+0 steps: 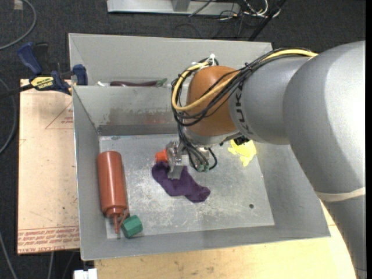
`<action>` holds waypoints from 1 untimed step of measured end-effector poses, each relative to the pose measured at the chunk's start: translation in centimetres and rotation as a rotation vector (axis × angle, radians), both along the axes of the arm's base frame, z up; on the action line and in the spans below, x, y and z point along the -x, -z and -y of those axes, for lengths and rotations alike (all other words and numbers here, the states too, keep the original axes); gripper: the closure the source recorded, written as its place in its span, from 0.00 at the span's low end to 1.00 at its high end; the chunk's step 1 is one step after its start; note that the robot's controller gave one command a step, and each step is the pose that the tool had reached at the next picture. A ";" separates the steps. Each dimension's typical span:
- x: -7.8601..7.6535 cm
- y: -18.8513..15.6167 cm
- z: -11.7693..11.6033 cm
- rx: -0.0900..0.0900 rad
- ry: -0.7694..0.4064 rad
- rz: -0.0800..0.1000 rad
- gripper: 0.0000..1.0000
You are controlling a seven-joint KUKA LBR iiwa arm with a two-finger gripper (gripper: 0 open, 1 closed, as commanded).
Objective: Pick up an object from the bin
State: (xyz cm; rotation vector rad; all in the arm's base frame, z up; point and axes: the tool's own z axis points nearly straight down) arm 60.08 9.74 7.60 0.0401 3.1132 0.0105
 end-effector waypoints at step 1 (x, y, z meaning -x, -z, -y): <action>0.0 0.0 0.0 0.000 0.000 0.000 1.00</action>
Offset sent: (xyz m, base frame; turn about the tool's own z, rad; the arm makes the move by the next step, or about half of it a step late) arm 0.0058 -0.0030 0.0032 -0.0098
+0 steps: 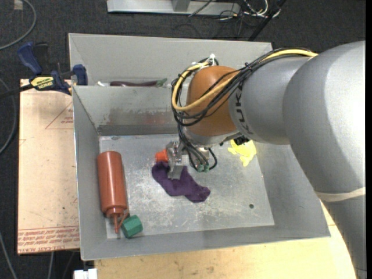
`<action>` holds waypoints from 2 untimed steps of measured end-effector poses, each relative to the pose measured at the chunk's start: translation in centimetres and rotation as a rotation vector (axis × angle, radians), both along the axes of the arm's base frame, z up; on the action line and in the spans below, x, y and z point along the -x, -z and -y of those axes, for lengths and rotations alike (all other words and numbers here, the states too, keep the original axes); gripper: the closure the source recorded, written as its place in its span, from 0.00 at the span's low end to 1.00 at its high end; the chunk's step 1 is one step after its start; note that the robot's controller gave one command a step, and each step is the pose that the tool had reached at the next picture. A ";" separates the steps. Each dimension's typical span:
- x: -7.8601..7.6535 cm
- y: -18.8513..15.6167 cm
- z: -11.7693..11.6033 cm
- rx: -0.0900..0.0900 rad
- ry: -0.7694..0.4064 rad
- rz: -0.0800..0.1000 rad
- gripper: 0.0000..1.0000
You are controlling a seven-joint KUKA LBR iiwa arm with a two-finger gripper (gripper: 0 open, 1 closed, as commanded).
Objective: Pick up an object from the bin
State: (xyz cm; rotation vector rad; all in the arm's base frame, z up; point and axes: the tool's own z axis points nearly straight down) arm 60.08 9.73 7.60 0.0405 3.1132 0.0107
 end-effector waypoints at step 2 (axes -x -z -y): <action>-0.3 0.0 1.1 -0.003 -0.044 0.009 1.00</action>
Offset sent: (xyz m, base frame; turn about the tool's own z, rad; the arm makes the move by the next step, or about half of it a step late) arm -0.0022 -0.0186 -0.0060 -0.0586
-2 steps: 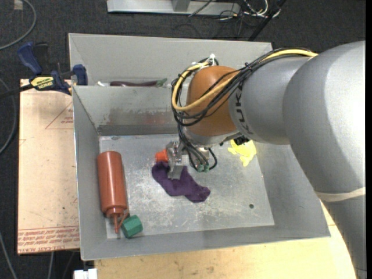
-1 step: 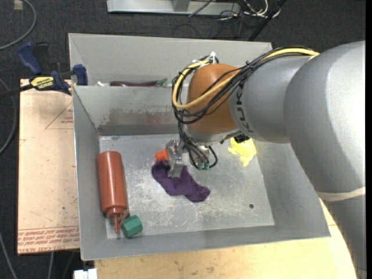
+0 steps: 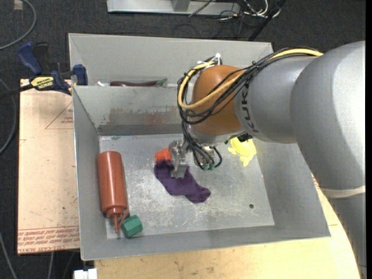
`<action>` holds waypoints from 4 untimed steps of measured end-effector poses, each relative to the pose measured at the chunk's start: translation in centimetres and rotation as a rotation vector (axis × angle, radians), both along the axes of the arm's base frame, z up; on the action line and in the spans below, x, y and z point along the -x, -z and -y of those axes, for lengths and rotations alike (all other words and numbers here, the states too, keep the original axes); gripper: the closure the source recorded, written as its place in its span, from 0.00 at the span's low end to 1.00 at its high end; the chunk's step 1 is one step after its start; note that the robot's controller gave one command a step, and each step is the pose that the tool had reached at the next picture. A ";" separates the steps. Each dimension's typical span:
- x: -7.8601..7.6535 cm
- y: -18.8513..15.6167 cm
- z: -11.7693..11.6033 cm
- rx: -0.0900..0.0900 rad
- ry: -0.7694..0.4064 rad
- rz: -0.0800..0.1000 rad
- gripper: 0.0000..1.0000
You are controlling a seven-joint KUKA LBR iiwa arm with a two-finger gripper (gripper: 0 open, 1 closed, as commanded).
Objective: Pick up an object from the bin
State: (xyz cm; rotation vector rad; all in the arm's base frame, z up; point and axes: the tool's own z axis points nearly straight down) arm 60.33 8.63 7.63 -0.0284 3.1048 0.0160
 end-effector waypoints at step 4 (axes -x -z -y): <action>0.0 -5.5 -0.2 0.001 -0.013 0.007 0.00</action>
Offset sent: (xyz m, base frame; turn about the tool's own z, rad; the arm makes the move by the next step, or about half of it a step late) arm 0.0000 0.0000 0.0000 0.0000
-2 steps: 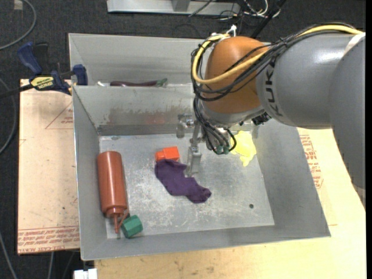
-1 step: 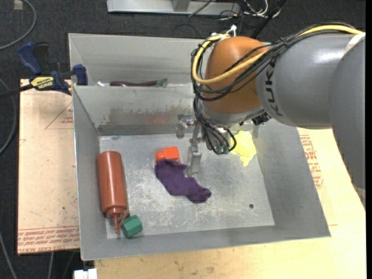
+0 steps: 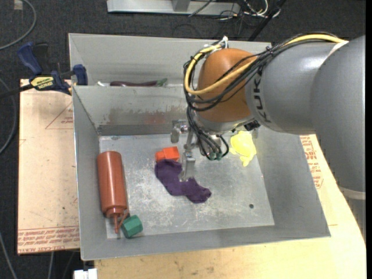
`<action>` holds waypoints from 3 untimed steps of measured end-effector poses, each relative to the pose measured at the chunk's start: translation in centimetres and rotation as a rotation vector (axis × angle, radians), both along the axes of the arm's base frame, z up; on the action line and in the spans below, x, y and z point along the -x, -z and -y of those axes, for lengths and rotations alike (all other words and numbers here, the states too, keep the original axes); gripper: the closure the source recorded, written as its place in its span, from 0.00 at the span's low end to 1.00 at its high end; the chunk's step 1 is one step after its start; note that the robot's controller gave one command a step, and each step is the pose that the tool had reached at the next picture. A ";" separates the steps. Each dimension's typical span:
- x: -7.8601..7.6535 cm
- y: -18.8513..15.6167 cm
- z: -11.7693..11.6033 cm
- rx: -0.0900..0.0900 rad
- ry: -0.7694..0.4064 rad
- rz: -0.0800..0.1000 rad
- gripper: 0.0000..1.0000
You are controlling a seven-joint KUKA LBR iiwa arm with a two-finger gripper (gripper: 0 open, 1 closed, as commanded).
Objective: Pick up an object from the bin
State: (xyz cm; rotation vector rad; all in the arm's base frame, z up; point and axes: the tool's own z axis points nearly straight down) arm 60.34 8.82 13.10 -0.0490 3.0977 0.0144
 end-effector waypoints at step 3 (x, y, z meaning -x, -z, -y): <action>1.2 5.6 -2.1 -0.006 0.053 0.012 1.00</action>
Offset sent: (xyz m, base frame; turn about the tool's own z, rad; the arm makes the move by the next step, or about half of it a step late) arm -0.0159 0.0205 -0.0610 0.0529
